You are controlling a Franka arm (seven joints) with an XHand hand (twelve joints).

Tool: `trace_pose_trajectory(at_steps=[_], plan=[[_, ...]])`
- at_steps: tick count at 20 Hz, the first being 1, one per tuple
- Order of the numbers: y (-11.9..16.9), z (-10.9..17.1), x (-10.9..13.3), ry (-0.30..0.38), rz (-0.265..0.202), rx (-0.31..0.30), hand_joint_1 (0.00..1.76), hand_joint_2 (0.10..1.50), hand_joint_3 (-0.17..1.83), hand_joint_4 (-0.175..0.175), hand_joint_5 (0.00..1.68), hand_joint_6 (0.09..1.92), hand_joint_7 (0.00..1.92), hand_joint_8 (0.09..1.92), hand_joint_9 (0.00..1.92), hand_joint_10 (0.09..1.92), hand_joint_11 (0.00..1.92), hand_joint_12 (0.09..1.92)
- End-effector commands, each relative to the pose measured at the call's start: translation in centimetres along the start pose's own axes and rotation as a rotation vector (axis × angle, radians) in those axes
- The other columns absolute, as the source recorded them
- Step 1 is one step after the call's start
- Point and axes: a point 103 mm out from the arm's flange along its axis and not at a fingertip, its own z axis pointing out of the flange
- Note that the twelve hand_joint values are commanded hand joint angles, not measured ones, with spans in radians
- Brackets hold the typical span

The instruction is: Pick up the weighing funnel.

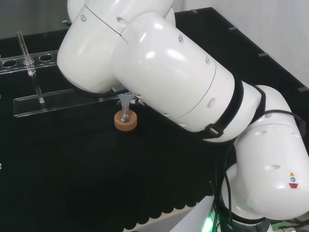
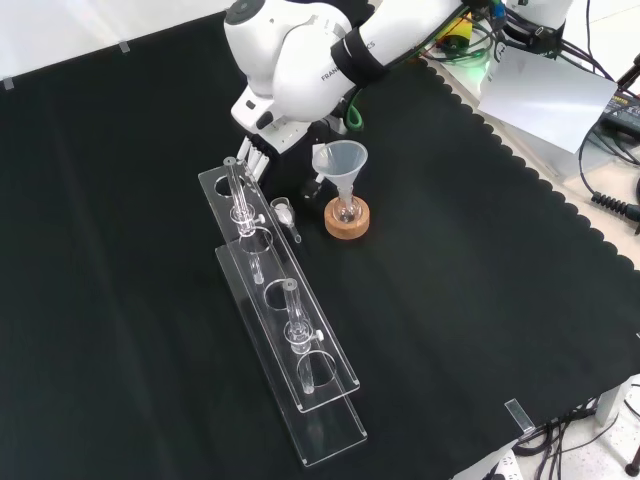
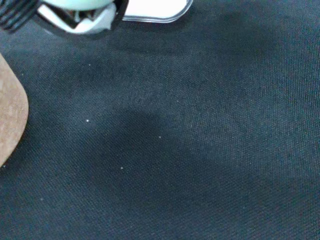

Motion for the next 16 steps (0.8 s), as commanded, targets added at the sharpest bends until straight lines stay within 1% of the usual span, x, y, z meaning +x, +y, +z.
trace_pose_trajectory(at_steps=[1,4,6,16], plan=[[0.46,0.55,0.48,-0.008,0.0,0.005,0.85,0.64,0.56,-0.069,0.55,0.59,0.59,0.74,0.86,0.55,0.59,1.26],[0.77,0.85,0.7,0.001,-0.001,0.005,0.85,0.65,0.56,-0.068,0.57,0.6,0.59,0.74,0.86,0.55,0.59,1.26],[0.68,0.82,0.43,0.01,-0.003,-0.001,0.85,0.65,0.57,-0.068,0.58,0.62,0.59,0.74,0.86,0.55,0.59,1.26],[1.12,1.08,0.41,0.01,0.003,0.016,0.85,0.64,0.57,-0.059,0.65,0.68,0.58,0.74,0.86,0.55,0.59,1.25]])
